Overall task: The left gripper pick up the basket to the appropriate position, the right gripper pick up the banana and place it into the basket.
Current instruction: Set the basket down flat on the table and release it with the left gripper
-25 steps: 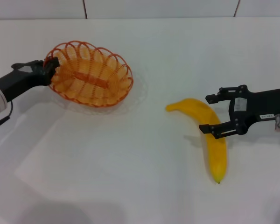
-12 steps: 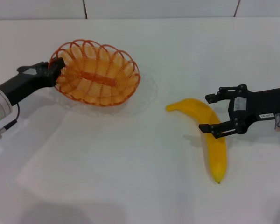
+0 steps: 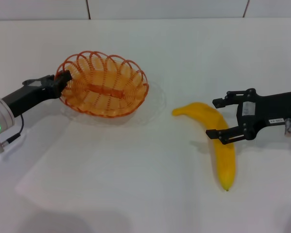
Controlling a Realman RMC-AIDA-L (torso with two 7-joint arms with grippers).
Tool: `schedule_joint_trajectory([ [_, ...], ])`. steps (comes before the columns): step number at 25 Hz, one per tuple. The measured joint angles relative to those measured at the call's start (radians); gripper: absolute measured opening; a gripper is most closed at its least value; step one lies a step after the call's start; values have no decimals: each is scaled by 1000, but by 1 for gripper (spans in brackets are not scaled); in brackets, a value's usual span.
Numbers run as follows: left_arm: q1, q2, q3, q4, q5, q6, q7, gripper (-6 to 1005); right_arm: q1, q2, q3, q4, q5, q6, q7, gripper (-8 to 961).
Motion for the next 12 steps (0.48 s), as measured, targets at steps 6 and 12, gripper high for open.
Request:
schedule_joint_trajectory([
  [6,8,1,0,1,30,-7,-39,94,4,0,2,6,-9,0,2,818],
  [12,5,2,0,6,61,-8,-63,96,5,0,2,6,-9,1,5,816],
])
